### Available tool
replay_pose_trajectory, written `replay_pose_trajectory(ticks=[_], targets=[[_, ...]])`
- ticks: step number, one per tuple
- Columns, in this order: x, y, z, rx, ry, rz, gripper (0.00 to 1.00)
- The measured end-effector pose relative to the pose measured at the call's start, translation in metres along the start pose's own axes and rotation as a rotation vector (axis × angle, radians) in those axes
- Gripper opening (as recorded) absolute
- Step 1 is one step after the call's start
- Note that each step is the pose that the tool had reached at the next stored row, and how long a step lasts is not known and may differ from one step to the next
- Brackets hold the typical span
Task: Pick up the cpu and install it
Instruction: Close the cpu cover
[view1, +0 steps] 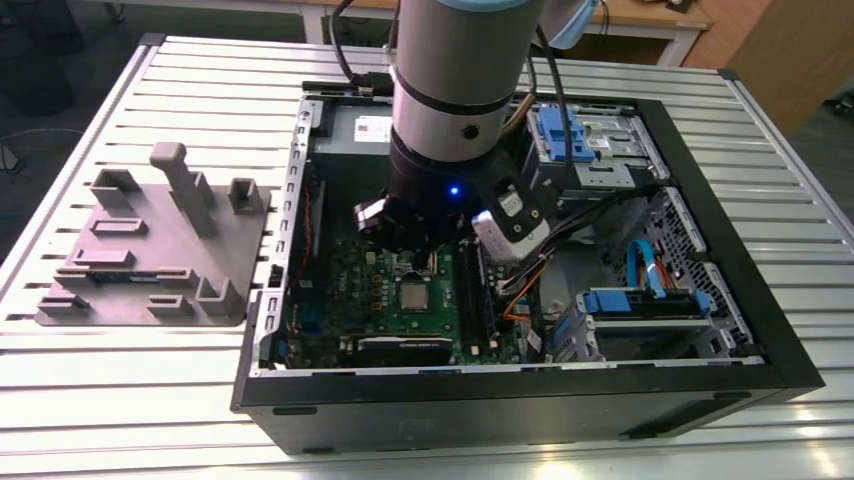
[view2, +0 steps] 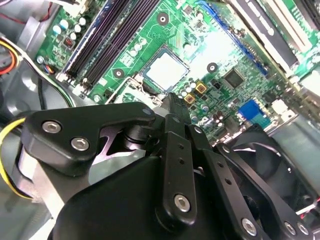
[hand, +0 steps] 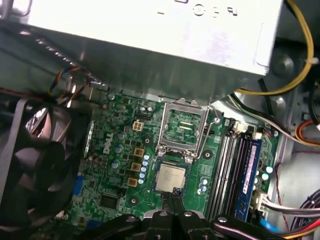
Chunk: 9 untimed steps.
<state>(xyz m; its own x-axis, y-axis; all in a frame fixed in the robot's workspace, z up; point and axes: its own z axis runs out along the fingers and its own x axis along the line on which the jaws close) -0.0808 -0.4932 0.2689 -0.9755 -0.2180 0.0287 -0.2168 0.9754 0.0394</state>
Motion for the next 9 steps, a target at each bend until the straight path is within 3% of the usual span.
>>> replay_pose_trajectory(ticks=[9], targets=[[0.0000,0.0000,0.0000,0.0018,0.0026,-0.064,0.11]])
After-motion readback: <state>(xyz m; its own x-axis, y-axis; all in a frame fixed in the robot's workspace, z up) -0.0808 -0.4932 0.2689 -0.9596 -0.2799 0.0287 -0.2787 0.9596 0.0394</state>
